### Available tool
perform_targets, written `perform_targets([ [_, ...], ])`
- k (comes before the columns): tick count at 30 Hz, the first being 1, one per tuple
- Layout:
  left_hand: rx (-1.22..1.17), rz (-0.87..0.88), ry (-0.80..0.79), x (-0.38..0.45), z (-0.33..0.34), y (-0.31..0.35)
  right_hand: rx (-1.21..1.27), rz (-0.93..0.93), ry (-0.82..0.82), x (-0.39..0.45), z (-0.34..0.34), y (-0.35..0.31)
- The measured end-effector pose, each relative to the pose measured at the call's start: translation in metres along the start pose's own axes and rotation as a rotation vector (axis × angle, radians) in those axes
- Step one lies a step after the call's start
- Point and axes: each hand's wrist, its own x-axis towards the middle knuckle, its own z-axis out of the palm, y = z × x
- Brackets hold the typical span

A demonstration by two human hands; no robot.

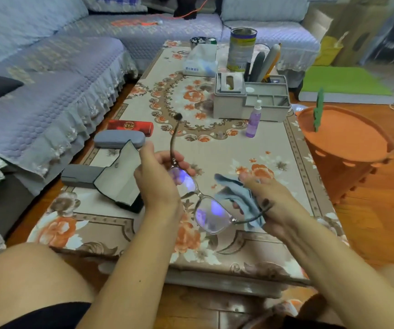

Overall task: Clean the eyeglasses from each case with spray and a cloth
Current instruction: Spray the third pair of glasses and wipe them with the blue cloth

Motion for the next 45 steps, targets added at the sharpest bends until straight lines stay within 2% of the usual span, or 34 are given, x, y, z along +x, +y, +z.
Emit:
perform_targets([
  [2,-0.067,0.018,0.037,0.013,-0.019,0.008,-0.118,-0.049,0.213,0.019,-0.015,-0.003],
  [4,-0.118,0.039,0.067,0.023,-0.033,0.016,-0.451,-0.066,0.491,0.037,-0.035,-0.006],
  [5,-0.121,0.062,0.077,0.029,-0.04,0.02,-0.605,-0.057,0.567,0.047,-0.044,-0.006],
  [8,-0.157,0.16,0.085,0.045,-0.055,0.026,-1.002,-0.066,0.651,0.064,-0.055,-0.004],
  [10,-0.174,0.193,0.106,0.053,-0.061,0.026,-1.278,-0.206,0.777,0.058,-0.049,-0.001],
  [11,-0.19,0.198,0.122,0.056,-0.063,0.024,-1.265,-0.343,0.801,0.051,-0.039,0.003],
  [12,-0.217,0.19,0.137,0.059,-0.064,0.021,-1.15,-0.435,0.734,0.039,-0.023,0.009],
  [15,-0.316,0.151,0.166,0.059,-0.065,0.012,-0.749,-0.49,0.283,-0.001,0.034,0.039],
  [16,-0.332,0.148,0.163,0.056,-0.065,0.009,-0.712,-0.516,0.186,-0.01,0.049,0.047],
  [17,-0.337,0.15,0.159,0.054,-0.065,0.006,-0.678,-0.556,0.163,-0.013,0.056,0.054],
  [19,-0.345,0.15,0.142,0.048,-0.066,-0.001,-0.643,-0.641,0.235,-0.009,0.065,0.06],
  [23,-0.362,0.157,0.121,0.038,-0.07,-0.003,-0.736,-0.822,0.38,-0.001,0.08,0.054],
  [32,-0.345,0.257,0.107,0.03,-0.068,0.01,-0.623,-0.904,0.289,-0.007,0.076,0.04],
  [35,-0.305,0.301,0.023,0.032,-0.071,0.006,-0.611,-0.897,0.231,-0.01,0.073,0.035],
  [37,-0.187,0.33,-0.049,0.039,-0.076,-0.001,-0.626,-0.86,0.242,-0.009,0.067,0.03],
  [39,0.074,0.278,-0.096,0.05,-0.081,-0.014,-0.637,-0.766,0.293,-0.002,0.055,0.022],
  [41,0.269,0.116,-0.155,0.061,-0.086,-0.023,-0.623,-0.65,0.319,0.007,0.038,0.017],
  [45,0.409,-0.122,-0.277,0.073,-0.096,-0.033,-0.767,-0.558,0.338,0.023,-0.003,0.032],
])
